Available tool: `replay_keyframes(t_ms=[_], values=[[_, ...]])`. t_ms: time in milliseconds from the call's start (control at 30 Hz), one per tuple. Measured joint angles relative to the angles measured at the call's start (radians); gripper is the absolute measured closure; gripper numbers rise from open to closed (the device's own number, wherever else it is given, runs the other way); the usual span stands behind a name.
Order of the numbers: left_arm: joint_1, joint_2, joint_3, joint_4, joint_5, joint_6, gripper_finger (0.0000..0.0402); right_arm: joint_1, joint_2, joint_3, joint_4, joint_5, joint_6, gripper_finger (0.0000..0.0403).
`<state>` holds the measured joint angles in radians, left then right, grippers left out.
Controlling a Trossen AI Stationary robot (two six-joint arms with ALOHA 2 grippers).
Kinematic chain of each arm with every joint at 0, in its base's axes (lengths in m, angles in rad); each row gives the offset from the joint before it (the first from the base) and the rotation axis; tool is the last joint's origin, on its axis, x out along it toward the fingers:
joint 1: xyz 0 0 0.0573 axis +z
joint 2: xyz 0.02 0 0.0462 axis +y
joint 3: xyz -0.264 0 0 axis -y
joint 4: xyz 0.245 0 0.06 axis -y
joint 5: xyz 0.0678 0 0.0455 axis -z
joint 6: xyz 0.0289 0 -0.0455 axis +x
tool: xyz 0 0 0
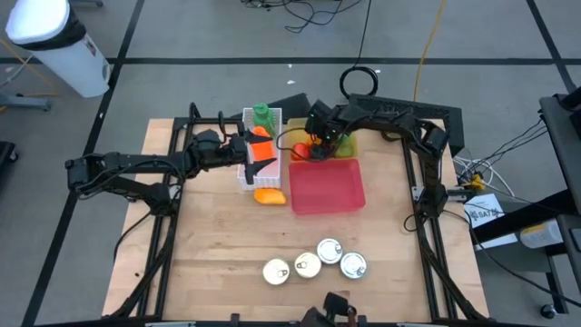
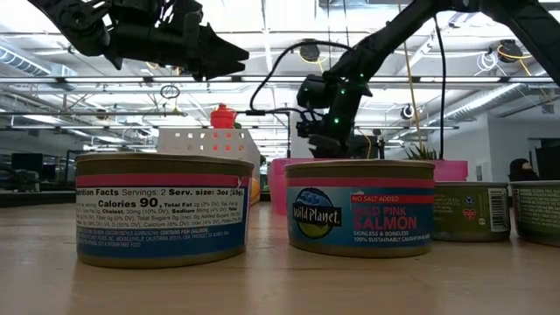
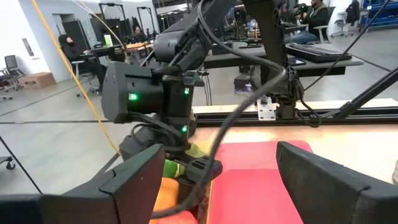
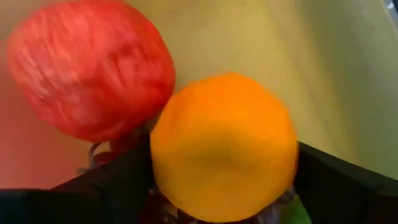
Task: Pick & Place Food Item
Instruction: Put the orange into the yellow bin, then put the yellow mango into the yellow bin
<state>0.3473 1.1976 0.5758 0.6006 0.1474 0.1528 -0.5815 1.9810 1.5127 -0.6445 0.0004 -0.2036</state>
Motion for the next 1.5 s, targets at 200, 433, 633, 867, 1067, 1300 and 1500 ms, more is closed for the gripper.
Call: replay_keyframes(t_ms=[200, 433, 633, 867, 1067, 1300, 1500], values=[[0.0, 0.0, 0.0, -0.007, 0.0, 0.0, 0.0083, 0.002, 0.004, -0.008, 0.009, -0.001, 0.0, 0.0018], [0.0, 0.0, 0.0, -0.007, 0.0, 0.0, 0.0088, 0.002, -0.022, -0.008, 0.004, -0.001, 0.001, 0.0023], [0.0, 0.0, 0.0, -0.007, 0.0, 0.0, 0.0087, 0.011, -0.091, -0.007, -0.004, 0.001, 0.008, 0.002], [-0.004, 0.0, 0.0, -0.032, 0.002, -0.038, 0.0084, 0.045, -0.216, -0.006, -0.002, -0.001, 0.113, 0.0022], [-0.054, 0.001, 0.0, -0.094, 0.005, -0.014, 0.0089, 0.15, -0.312, -0.038, 0.041, -0.006, 0.202, 0.0022], [-0.129, 0.0, 0.0, -0.122, 0.005, 0.023, 0.0081, 0.335, -0.414, -0.207, 0.239, -0.005, 0.184, 0.0023], [-0.26, 0.017, 0.002, -0.344, -0.007, -0.008, 0.0092, 0.446, -0.505, -0.387, 0.465, -0.002, 0.194, 0.0023]])
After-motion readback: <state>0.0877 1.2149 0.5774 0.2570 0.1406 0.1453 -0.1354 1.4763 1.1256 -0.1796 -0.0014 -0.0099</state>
